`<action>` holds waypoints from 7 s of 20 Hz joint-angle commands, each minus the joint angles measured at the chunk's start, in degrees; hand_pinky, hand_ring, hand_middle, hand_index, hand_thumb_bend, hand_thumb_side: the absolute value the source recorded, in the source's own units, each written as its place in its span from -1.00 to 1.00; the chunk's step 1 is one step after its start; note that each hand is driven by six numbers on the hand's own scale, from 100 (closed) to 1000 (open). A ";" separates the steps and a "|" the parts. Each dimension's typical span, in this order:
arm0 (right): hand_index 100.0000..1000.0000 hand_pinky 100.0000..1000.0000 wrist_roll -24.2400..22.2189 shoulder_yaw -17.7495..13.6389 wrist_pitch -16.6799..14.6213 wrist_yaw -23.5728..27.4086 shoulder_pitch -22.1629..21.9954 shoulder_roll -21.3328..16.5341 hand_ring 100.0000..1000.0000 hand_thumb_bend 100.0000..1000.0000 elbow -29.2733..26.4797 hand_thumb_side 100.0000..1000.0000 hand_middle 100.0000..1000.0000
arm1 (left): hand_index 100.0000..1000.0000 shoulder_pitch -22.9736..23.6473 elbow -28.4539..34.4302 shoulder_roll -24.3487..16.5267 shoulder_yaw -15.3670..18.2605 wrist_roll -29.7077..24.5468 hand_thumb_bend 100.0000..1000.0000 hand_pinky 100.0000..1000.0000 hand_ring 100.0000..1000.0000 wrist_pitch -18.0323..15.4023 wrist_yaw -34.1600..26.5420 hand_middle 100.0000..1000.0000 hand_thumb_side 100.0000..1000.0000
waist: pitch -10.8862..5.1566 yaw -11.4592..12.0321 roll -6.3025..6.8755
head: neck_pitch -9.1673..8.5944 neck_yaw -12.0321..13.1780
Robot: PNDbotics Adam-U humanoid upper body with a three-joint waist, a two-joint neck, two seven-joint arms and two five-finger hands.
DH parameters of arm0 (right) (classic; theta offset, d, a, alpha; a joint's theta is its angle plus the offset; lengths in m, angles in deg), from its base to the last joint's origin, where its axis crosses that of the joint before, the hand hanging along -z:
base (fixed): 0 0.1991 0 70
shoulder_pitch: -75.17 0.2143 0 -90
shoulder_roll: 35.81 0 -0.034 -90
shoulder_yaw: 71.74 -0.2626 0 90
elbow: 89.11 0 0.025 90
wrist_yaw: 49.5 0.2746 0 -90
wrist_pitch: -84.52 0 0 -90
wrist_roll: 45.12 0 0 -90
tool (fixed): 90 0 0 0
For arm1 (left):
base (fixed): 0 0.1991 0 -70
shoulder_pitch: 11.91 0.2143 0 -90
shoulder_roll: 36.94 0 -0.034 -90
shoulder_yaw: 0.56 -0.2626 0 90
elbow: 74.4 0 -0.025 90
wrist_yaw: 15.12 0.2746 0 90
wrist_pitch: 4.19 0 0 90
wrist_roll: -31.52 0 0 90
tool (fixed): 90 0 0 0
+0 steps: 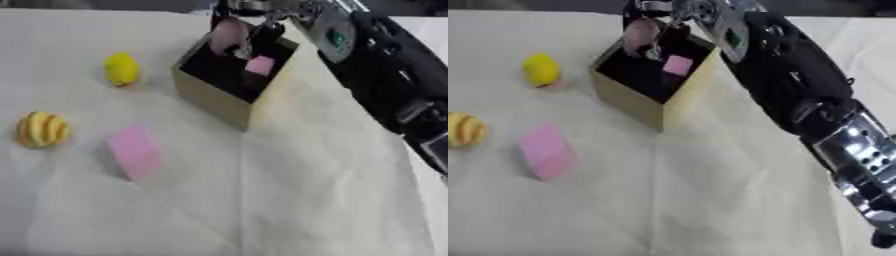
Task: Pick up objects on the table and place them in the box.
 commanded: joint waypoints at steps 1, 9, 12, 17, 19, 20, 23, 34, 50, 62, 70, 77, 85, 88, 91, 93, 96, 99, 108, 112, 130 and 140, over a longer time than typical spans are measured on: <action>0.82 0.80 -1.81 -0.13 -2.20 -1.58 1.17 -0.16 0.95 -0.31 -0.19 -0.60 0.68 | 0.54 -0.72 1.06 -0.90 0.23 -0.11 -0.35 0.40 0.37 -0.09 -0.01 0.23 0.20 | -1.07 0.13 0.22 | -0.05 0.02; 0.78 0.78 -0.24 -3.22 -4.99 -4.56 0.66 -0.41 0.92 -0.32 0.75 -0.69 0.62 | 0.54 -0.79 1.13 -0.81 0.19 -0.11 -0.35 0.40 0.37 -0.07 0.07 0.22 0.20 | -1.38 -0.07 0.34 | 0.17 0.33; 0.68 0.76 2.13 -4.89 -3.55 -2.39 -0.31 -1.50 0.84 -0.67 -2.82 -0.80 0.46 | 0.54 -1.52 0.94 -1.44 0.00 -0.30 -0.35 0.41 0.37 0.12 0.47 0.22 0.18 | -1.55 -0.09 0.68 | 0.34 0.56; 0.54 0.74 6.76 -11.05 -3.99 2.22 -3.20 -6.21 0.74 -1.00 -10.31 -0.76 0.27 | 0.53 -5.53 -1.05 -6.07 -1.68 -1.69 -0.35 0.41 0.37 1.46 2.86 0.22 0.12 | -1.95 -0.53 1.34 | 1.13 1.85; 0.53 0.74 8.46 -13.78 -5.07 3.92 -5.35 -8.76 0.74 -1.00 -13.08 -0.77 0.26 | 0.55 -7.98 -3.01 -8.71 -3.51 -3.06 -0.32 0.43 0.39 2.68 4.44 0.26 0.13 | -2.15 -1.05 1.74 | 1.52 2.39; 0.52 0.74 9.34 -15.20 -5.57 4.80 -6.68 -10.16 0.74 -1.00 -14.51 -0.79 0.25 | 0.56 -9.36 -4.31 -10.11 -4.79 -3.89 -0.32 0.44 0.39 3.47 5.30 0.27 0.12 | -2.23 -1.32 2.01 | 1.71 2.52; 0.50 0.74 12.06 -18.96 -5.59 7.52 -11.00 -14.54 0.73 -1.00 -18.92 -0.83 0.23 | 0.59 -13.67 -8.61 -14.51 -9.07 -6.56 -0.25 0.49 0.43 6.09 8.00 0.32 0.12 | -2.26 -1.74 2.61 | 2.02 2.41; 0.47 0.75 22.38 -19.77 1.01 17.84 -25.57 -22.18 0.72 -1.00 -35.70 -0.70 0.20 | 0.78 -21.56 -25.37 -31.29 -25.83 -16.87 0.16 0.64 0.54 12.92 18.32 0.46 0.03 | -1.97 -3.55 3.35 | 1.97 3.10; 0.44 0.75 25.52 -20.13 16.42 32.26 -34.33 -25.21 0.72 -1.00 -56.36 -0.54 0.16 | 0.78 -21.83 -45.00 -42.20 -41.68 -32.32 0.29 0.70 0.63 -2.17 20.60 0.55 -0.32 | -2.07 -2.59 3.34 | 2.04 3.36; 0.43 0.75 26.03 -20.85 26.98 33.74 -35.62 -24.88 0.71 -1.00 -63.27 -0.50 0.15 | 0.70 -25.73 -51.41 -39.26 -37.31 -44.21 0.14 0.66 0.60 -7.72 24.24 0.50 -0.99 | -2.09 -2.64 3.08 | 1.61 3.16; 0.42 0.75 26.52 -21.25 28.00 33.42 -36.16 -24.88 0.71 -1.00 -63.78 -0.50 0.15 | 0.65 -29.64 -52.76 -36.51 -36.18 -50.72 -0.04 0.62 0.56 -6.63 23.42 0.45 -0.92 | -1.83 -2.75 2.95 | 1.40 3.39; 0.42 0.75 26.92 -21.33 28.24 33.47 -36.20 -24.58 0.70 -1.00 -63.79 -0.49 0.14 | 0.66 -31.40 -54.54 -35.00 -36.22 -56.09 0.02 0.62 0.56 -5.83 23.62 0.46 -0.94 | -1.68 -2.82 3.00 | 1.31 3.30; 0.41 0.75 27.45 -21.56 28.49 33.55 -36.69 -24.76 0.70 -1.00 -63.79 -0.48 0.14 | 0.71 -31.84 -51.24 -37.12 -33.28 -62.41 0.00 0.66 0.59 -6.00 25.47 0.49 -0.90 | -1.77 -2.47 3.25 | 1.76 2.99; 0.41 0.75 27.61 -21.64 28.54 33.43 -37.10 -25.09 0.70 -1.00 -63.79 -0.50 0.14 | 0.73 -32.31 -47.83 -38.36 -30.76 -64.65 0.03 0.66 0.59 -5.24 24.56 0.49 -0.40 | -1.96 -1.95 3.56 | 2.06 2.70; 0.41 0.75 27.69 -21.70 28.60 33.36 -37.42 -25.04 0.70 -1.00 -63.79 -0.49 0.13 | 0.73 -32.39 -44.30 -38.54 -30.02 -66.86 0.14 0.64 0.58 -4.60 22.51 0.48 -0.18 | -2.10 -1.59 3.80 | 2.07 2.66; 0.41 0.75 27.70 -21.74 28.68 33.35 -37.57 -24.94 0.70 -1.00 -63.79 -0.49 0.13 | 0.72 -32.19 -42.20 -38.70 -29.88 -68.30 0.20 0.64 0.58 -3.56 21.08 0.47 -0.14 | -2.14 -1.53 3.89 | 1.97 2.66; 0.40 0.75 27.70 -21.82 28.71 33.36 -37.65 -24.84 0.70 -1.00 -63.76 -0.49 0.13 | 0.67 -31.82 -39.85 -39.25 -29.80 -70.23 0.33 0.62 0.55 -1.41 18.83 0.43 -0.17 | -2.13 -1.60 3.92 | 1.92 2.63; 0.40 0.75 27.74 -21.94 28.68 33.47 -37.65 -24.56 0.70 -1.00 -63.73 -0.48 0.13 | 0.66 -31.30 -38.30 -39.71 -30.96 -70.77 0.39 0.61 0.54 1.62 16.63 0.42 -0.23 | -2.08 -1.83 3.96 | 1.88 2.78; 0.39 0.75 27.88 -22.05 28.59 33.78 -37.43 -23.98 0.70 -1.00 -63.79 -0.45 0.13 | 0.63 -32.28 -40.30 -37.41 -34.22 -72.69 0.35 0.57 0.51 6.76 16.23 0.39 -0.33 | -1.95 -2.23 3.72 | 1.87 3.28; 0.39 0.75 28.00 -22.11 28.49 33.90 -37.37 -23.71 0.70 -1.00 -63.79 -0.45 0.13 | 0.62 -33.17 -41.76 -35.83 -35.32 -72.96 0.31 0.56 0.50 7.04 17.17 0.39 -0.28 | -1.94 -2.35 3.47 | 1.81 3.51; 0.38 0.75 28.64 -22.51 28.18 34.38 -37.57 -23.39 0.69 -1.00 -63.79 -0.45 0.12 | 0.65 -34.44 -47.77 -32.74 -36.27 -74.95 0.27 0.57 0.52 2.98 26.04 0.43 -0.52 | -1.73 -2.43 2.92 | 1.35 3.91; 0.38 0.75 28.81 -22.74 28.31 34.62 -37.87 -23.21 0.69 -1.00 -63.79 -0.44 0.12 | 0.55 -34.91 -50.81 -31.05 -35.78 -72.39 -0.02 0.45 0.38 4.10 28.04 0.28 -0.49 | -1.65 -2.41 2.64 | 1.13 4.12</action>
